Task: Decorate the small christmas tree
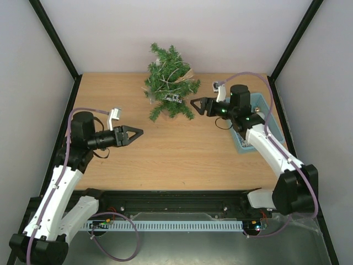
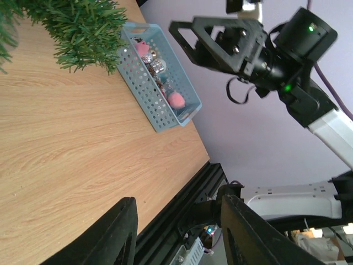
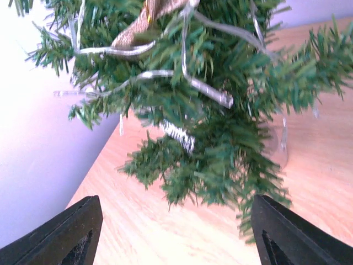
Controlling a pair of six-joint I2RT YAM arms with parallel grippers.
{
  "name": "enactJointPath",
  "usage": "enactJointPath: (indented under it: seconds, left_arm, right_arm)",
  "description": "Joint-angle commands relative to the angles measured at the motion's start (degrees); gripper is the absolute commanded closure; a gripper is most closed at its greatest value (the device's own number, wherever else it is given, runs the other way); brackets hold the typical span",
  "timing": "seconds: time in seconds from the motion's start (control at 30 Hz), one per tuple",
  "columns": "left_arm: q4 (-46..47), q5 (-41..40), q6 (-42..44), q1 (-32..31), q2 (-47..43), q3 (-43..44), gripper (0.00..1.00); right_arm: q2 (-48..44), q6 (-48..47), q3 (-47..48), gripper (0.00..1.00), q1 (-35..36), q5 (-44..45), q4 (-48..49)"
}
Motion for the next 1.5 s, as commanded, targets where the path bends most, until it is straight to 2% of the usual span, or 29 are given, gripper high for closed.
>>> enactJointPath:
  seconds: [0.0,0.13,0.3,0.73,1.13,1.27,1.47]
  left_arm:
    - [-2.87,-2.56,0.15,0.35,-1.57,2.19,0.53]
    - [-4.57,-3.50,-0.04,0.36,-3.40,2.46,0.50]
    - [-7.71,-5.35,-0.67,0.40,-6.21,2.55,0.38]
    - [-14.58,-7.38,-5.25,0.26,-17.23,-0.06,0.34]
    - [-17.72,-8.93,-7.33,0.25,-18.56,1.43,0.33]
    - [-18.91,-9.86,-7.55,0.25,-18.45,1.66,0.31]
    - [-17.64,-10.49,-6.88,0.25,-17.43,-1.22,0.31]
  right_arm:
    - [-7.61,-0.21,-3.27,0.19,-0.18,2.26,-7.38]
    - [-14.46,0.15,-6.17,0.01,-0.18,2.12,-11.97]
    - [-23.91,2.78,-10.26,0.01,-0.18,2.97,-16.87]
    - [-41.39,5.42,-15.03,0.01,-0.11,1.92,-28.49]
    - [-44.98,6.16,-16.98,0.01,-0.13,0.94,-31.31]
    - [-44.92,7.32,-15.93,0.01,-0.17,6.04,-34.32]
    - [-39.82,8.73,-14.35,0.00,-0.14,13.12,-36.33]
